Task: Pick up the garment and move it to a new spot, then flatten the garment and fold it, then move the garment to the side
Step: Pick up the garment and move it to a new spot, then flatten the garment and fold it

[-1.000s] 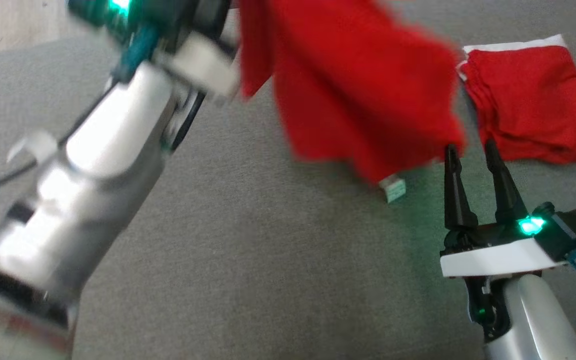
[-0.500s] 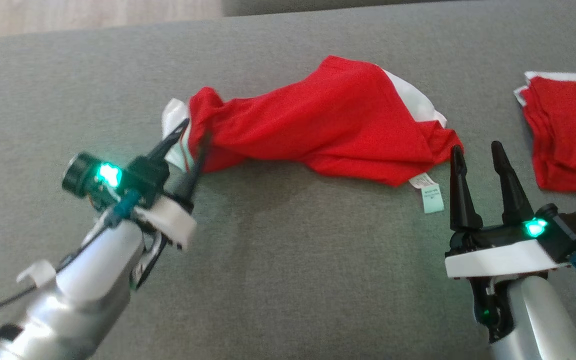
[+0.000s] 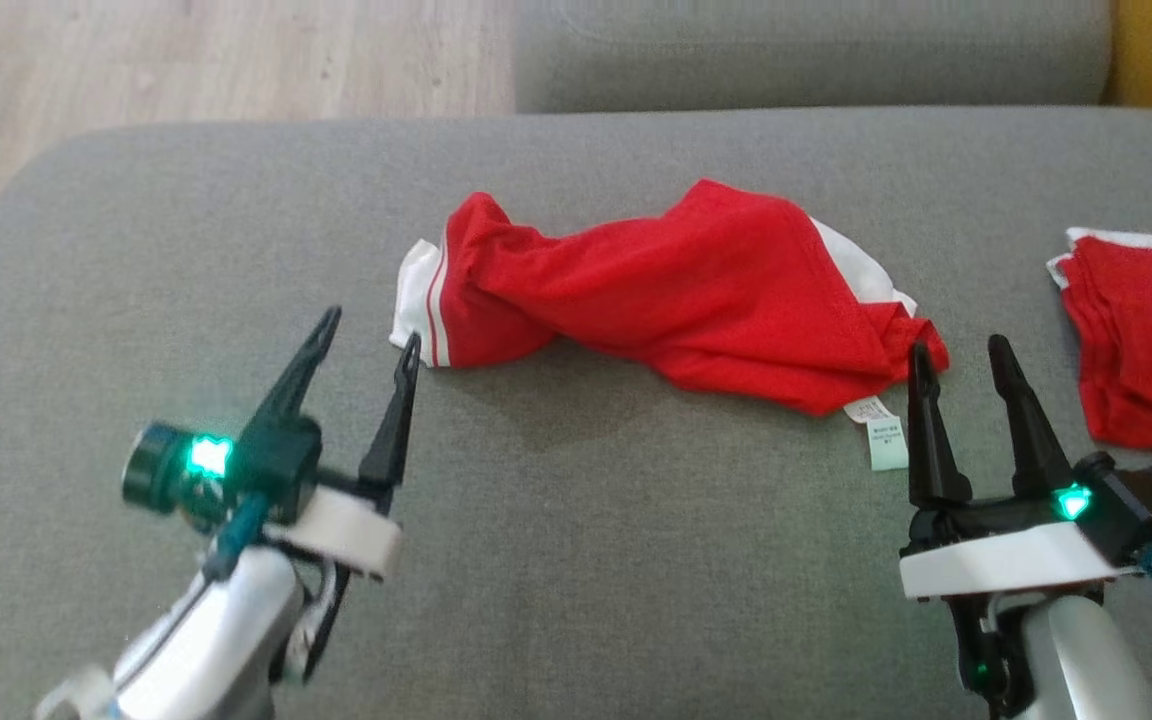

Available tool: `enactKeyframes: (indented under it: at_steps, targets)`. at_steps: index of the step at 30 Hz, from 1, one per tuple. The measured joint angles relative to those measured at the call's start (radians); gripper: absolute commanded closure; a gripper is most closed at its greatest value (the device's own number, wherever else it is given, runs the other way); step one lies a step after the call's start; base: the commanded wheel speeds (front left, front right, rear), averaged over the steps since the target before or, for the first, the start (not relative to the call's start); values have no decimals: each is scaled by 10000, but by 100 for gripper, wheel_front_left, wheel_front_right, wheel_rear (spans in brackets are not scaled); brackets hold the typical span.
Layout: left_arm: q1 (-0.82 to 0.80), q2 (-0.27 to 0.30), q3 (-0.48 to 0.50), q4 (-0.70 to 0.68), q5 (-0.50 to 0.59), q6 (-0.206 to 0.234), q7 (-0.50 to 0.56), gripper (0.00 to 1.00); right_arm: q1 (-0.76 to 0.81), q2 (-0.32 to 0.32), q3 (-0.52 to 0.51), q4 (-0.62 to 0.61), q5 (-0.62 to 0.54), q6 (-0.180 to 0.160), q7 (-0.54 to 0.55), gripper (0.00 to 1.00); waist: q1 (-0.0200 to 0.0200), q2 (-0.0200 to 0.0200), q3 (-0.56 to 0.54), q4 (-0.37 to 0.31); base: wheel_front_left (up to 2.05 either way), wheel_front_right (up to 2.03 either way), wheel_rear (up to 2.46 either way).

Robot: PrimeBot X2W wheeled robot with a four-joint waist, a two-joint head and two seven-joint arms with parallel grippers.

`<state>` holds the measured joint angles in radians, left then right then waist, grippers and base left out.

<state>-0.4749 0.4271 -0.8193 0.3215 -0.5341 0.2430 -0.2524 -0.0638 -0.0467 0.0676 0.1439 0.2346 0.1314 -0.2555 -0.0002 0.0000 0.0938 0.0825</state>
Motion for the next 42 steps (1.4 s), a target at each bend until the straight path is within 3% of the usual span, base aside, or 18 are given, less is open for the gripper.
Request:
enactKeyframes:
  at_steps: [8,13,21,26,29,35,42]
  targets:
    - [2361,-221,1321,-1452,535,1022,0,0,478,2,8,17,-75,0,0,0,0,0,-483,172,0,0,0]
    - [3445,-683,2220,-2084,995,1057,2,0,642,2,44,17,-59,0,0,0,1,0,-574,219,0,0,0]
    - [3572,-1310,2976,-2320,1774,374,0,0,513,4,-46,-15,-458,0,23,0,1,0,-228,437,0,0,0]
    - [3245,-1898,3076,-2259,2125,-82,0,0,-1073,2,-48,387,-1432,0,1204,0,3,0,319,742,0,0,0]
    - [2847,-2311,3099,-2130,2324,-362,0,0,-2602,-115,-104,1193,-1578,0,2305,0,4,0,662,1051,0,0,0]
    - [2429,-3033,3269,-1808,2629,-882,-13,0,-5118,-934,-384,3613,-466,0,4644,0,5,0,1298,1848,0,0,0]
    - [2117,-3588,3342,-1605,2890,-1304,-15,0,-7115,-2092,-598,6082,-424,0,5998,0,4,0,1938,2755,0,0,0]
